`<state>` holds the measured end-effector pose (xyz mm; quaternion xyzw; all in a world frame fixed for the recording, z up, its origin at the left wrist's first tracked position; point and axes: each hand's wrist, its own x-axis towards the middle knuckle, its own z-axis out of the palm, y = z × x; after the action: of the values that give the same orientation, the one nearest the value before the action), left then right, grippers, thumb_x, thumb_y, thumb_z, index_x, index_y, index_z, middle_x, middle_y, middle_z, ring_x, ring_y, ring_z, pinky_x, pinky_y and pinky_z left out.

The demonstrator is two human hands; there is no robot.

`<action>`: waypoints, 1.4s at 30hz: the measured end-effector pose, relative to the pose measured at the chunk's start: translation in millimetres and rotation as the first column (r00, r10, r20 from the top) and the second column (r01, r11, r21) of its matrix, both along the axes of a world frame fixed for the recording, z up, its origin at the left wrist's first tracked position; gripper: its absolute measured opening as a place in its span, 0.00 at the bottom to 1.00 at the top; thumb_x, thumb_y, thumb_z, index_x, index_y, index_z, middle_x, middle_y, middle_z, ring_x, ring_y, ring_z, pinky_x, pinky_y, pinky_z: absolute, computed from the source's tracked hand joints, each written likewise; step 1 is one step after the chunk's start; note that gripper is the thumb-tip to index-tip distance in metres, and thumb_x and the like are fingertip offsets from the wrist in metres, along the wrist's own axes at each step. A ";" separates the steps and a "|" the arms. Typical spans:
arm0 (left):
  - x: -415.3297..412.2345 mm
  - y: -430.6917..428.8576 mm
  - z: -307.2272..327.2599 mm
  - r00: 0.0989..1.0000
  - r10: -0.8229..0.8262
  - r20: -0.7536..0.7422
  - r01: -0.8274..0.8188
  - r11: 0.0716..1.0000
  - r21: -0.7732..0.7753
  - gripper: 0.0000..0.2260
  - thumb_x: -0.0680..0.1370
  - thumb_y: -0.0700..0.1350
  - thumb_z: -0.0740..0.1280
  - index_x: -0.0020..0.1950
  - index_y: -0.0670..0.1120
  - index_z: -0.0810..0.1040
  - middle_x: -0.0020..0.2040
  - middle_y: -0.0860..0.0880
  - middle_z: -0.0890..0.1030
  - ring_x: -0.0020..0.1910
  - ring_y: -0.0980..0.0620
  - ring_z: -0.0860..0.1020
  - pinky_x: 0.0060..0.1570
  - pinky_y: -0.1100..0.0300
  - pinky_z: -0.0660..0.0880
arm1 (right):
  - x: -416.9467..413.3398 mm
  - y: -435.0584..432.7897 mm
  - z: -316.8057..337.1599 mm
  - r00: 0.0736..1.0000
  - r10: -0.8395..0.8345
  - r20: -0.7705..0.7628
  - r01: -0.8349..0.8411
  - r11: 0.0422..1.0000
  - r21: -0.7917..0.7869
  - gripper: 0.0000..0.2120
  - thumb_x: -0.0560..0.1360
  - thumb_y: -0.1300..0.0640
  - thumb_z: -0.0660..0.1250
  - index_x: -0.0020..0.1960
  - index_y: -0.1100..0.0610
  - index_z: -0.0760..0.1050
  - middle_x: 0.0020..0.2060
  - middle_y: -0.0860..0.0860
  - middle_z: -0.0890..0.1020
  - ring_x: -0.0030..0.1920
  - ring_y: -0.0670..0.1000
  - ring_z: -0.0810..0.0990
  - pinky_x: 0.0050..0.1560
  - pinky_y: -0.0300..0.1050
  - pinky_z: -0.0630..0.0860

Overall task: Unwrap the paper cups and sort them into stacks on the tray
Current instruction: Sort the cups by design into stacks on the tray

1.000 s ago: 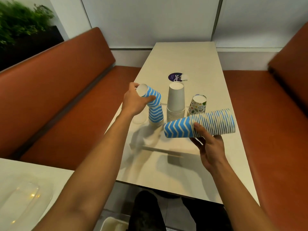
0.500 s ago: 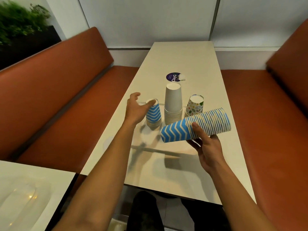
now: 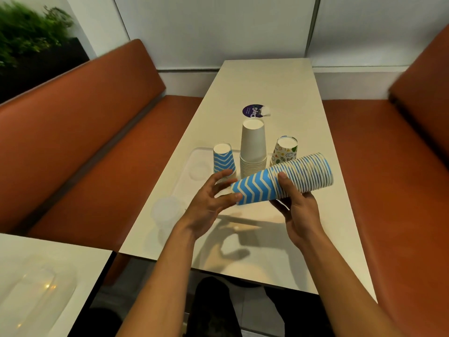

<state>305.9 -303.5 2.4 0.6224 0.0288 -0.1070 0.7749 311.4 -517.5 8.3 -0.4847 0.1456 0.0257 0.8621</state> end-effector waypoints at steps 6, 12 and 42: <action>-5.5 1.3 1.5 0.999 0.022 0.024 -0.024 0.995 0.092 0.26 0.67 0.46 0.82 0.64 0.48 0.81 0.62 0.42 0.83 0.58 0.45 0.83 0.63 0.46 0.79 | -2.1 4.1 0.8 0.999 -0.003 -0.039 0.005 0.999 0.034 0.36 0.66 0.50 0.78 0.70 0.61 0.73 0.62 0.57 0.84 0.57 0.54 0.86 0.56 0.51 0.84; -8.4 1.2 9.7 0.987 0.150 -0.059 -0.144 0.985 0.098 0.13 0.80 0.48 0.71 0.62 0.45 0.82 0.52 0.43 0.84 0.45 0.47 0.83 0.47 0.53 0.80 | -1.3 6.9 3.4 0.999 -0.037 -0.029 0.039 0.997 0.063 0.37 0.66 0.51 0.78 0.71 0.61 0.72 0.63 0.58 0.84 0.57 0.54 0.86 0.61 0.55 0.82; 122.9 12.3 34.4 0.959 0.130 0.250 -0.282 0.451 0.847 0.30 0.71 0.63 0.78 0.66 0.50 0.77 0.64 0.46 0.80 0.61 0.45 0.78 0.56 0.53 0.74 | 2.2 -0.3 -3.5 0.997 -0.071 -0.036 0.074 0.993 0.094 0.29 0.74 0.61 0.74 0.73 0.61 0.71 0.66 0.58 0.81 0.63 0.57 0.83 0.60 0.52 0.83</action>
<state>428.8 -291.2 36.8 0.9275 0.0965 0.0643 0.3555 313.6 -517.7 4.9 -0.4369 0.1755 0.0092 0.8822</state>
